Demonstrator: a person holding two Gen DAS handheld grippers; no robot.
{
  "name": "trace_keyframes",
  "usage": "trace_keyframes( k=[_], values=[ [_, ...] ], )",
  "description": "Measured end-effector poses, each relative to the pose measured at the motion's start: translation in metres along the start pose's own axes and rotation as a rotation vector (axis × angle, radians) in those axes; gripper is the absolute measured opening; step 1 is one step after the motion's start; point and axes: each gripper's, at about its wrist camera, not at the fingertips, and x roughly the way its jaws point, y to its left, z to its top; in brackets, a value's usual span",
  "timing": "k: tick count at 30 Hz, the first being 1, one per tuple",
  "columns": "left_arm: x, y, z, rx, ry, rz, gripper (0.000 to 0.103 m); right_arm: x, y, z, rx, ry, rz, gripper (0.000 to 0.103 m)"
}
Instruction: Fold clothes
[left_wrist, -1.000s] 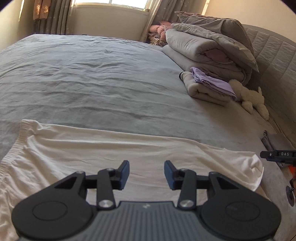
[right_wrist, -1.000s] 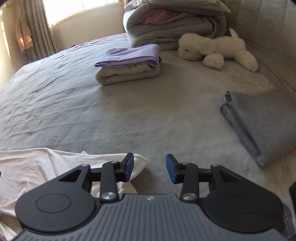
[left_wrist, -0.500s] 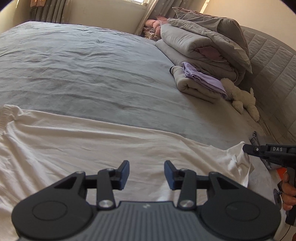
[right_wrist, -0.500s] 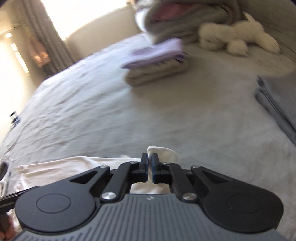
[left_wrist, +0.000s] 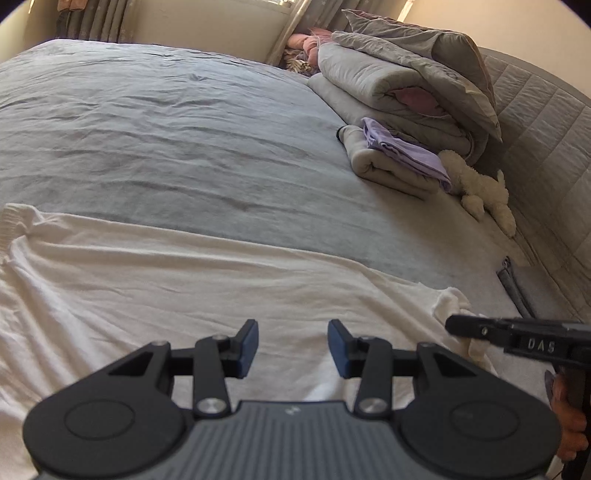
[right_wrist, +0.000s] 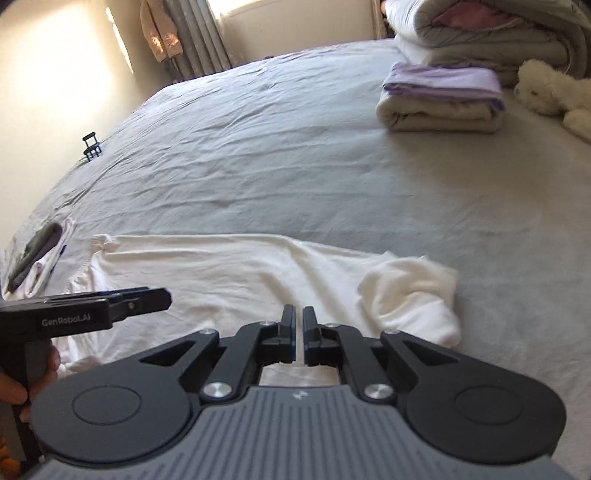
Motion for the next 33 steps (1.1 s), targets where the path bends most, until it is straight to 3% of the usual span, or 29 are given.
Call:
trace_keyframes(
  k=[2,3,4,10,14,17,21,33],
  values=[
    [0.000,-0.002,-0.001,0.007,0.006,-0.016,0.042,-0.010,-0.008,0.002,0.001,-0.025,-0.049,0.028],
    [0.000,-0.003,-0.002,0.012,0.009,-0.022,0.042,-0.016,-0.014,0.002,0.004,-0.038,-0.072,0.043],
    [0.000,-0.005,-0.003,0.017,0.012,-0.027,0.042,-0.021,-0.020,0.001,0.006,-0.050,-0.095,0.047],
    [0.002,-0.014,-0.009,0.027,0.040,-0.081,0.042,-0.041,-0.054,-0.012,0.044,-0.044,-0.178,0.047],
    [-0.003,-0.031,-0.018,0.084,0.045,-0.147,0.042,-0.035,-0.064,-0.027,0.057,0.019,-0.203,0.046],
    [-0.005,-0.043,-0.026,0.126,0.053,-0.180,0.042,-0.020,-0.068,-0.039,0.074,0.080,-0.210,0.033],
    [-0.006,-0.054,-0.035,0.175,0.069,-0.210,0.042,-0.013,-0.057,-0.044,0.013,0.092,-0.242,0.000],
    [-0.012,-0.075,-0.053,0.306,0.169,-0.323,0.042,-0.086,-0.059,-0.053,-0.009,0.083,-0.499,0.000]
  ],
)
